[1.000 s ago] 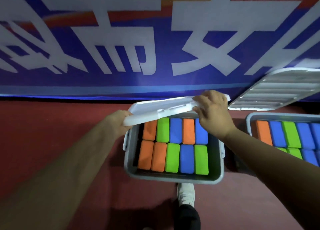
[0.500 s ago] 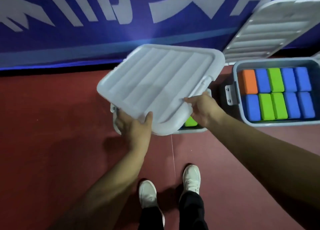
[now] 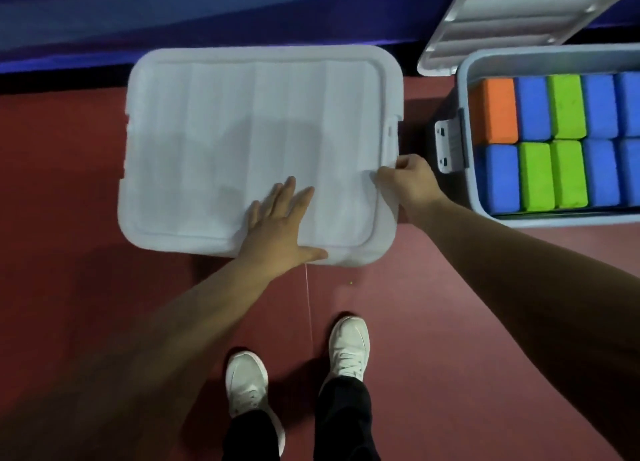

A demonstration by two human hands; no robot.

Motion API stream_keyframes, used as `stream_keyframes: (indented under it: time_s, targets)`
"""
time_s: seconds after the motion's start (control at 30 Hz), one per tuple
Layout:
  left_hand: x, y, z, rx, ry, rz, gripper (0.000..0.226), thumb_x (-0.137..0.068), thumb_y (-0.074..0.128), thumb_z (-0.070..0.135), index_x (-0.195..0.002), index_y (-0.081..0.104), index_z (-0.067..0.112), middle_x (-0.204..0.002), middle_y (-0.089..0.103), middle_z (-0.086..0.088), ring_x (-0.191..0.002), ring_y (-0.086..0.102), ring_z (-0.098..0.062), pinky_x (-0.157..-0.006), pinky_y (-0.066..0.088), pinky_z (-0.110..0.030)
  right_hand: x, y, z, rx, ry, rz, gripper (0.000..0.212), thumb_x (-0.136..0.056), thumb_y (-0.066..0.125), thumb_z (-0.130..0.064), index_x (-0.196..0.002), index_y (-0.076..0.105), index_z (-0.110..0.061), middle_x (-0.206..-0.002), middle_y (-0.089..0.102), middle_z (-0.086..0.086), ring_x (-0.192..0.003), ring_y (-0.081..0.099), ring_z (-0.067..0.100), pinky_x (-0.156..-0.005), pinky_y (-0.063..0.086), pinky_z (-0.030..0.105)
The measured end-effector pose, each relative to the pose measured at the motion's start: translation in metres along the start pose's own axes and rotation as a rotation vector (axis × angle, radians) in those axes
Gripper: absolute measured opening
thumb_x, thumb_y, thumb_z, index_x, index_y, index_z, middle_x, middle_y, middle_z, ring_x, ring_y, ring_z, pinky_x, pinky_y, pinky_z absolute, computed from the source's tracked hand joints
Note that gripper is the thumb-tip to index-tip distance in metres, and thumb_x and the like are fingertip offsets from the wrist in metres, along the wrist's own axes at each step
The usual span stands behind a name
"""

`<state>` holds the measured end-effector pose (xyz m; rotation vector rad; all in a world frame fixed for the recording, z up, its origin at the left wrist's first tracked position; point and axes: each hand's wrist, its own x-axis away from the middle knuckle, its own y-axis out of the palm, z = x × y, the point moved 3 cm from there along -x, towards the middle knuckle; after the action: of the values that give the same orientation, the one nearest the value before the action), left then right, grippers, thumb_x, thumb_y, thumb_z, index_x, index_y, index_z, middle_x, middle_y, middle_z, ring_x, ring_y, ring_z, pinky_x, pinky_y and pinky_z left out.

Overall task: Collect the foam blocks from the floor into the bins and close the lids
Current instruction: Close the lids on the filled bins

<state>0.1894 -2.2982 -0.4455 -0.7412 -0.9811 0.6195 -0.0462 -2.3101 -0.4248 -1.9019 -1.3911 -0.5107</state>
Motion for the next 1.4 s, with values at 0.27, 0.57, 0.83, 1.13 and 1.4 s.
stream_keyframes:
  time_s: [0.27,0.57,0.83,1.13,1.4]
  targets:
    - [-0.025,0.047,0.012,0.002,-0.122,-0.104,0.109,-0.076,0.072,0.057,-0.154,-0.002,0.042,-0.161,-0.026,-0.003,-0.148,-0.024,-0.023,-0.122,0.001,-0.048,-0.045,0.007,0.026,0.523,-0.100,0.096,0.049,-0.087,0.067,-0.028,-0.127,0.048,-0.007,-0.128,0.037,0.010,-0.108,0.053,0.030,-0.094,0.052,0.041]
    - [-0.042,0.046,0.014,0.039,-0.136,-0.016,0.102,-0.075,0.074,0.057,-0.152,0.008,0.049,-0.164,-0.014,0.004,-0.150,-0.012,-0.020,-0.117,0.014,-0.051,-0.065,0.004,0.054,0.283,0.053,0.105,0.069,-0.085,0.069,-0.050,-0.133,0.038,-0.010,-0.132,0.050,0.010,-0.106,0.057,0.026,-0.092,0.051,0.043]
    - [-0.083,0.016,0.019,-0.222,-0.033,0.024,0.105,-0.068,0.074,0.065,-0.152,0.023,0.027,-0.155,0.018,-0.009,-0.145,0.014,-0.029,-0.115,0.016,-0.044,-0.072,-0.001,0.077,-0.318,0.270,0.038,0.071,-0.077,0.084,-0.023,-0.136,0.049,-0.007,-0.098,0.067,-0.005,-0.083,0.068,0.013,-0.075,0.056,0.031]
    - [-0.092,0.031,0.014,-0.211,-0.056,-0.139,0.120,-0.080,0.074,0.048,-0.155,-0.016,0.024,-0.159,-0.032,-0.005,-0.149,-0.022,-0.022,-0.121,0.002,-0.052,-0.075,0.006,0.069,-0.091,0.034,0.085,0.012,-0.087,0.072,-0.017,-0.084,0.062,-0.022,-0.076,0.067,-0.010,-0.072,0.065,0.008,-0.072,0.053,0.023]
    - [-0.085,0.005,0.004,0.144,-0.039,-0.016,0.087,-0.087,0.069,0.028,-0.157,0.018,0.020,-0.165,-0.001,0.003,-0.151,0.002,-0.013,-0.123,0.010,-0.035,-0.058,0.021,0.031,0.559,-0.258,0.194,0.034,-0.092,0.053,-0.013,-0.123,0.049,-0.001,-0.150,0.035,0.026,-0.142,0.032,0.038,-0.115,0.032,0.045]
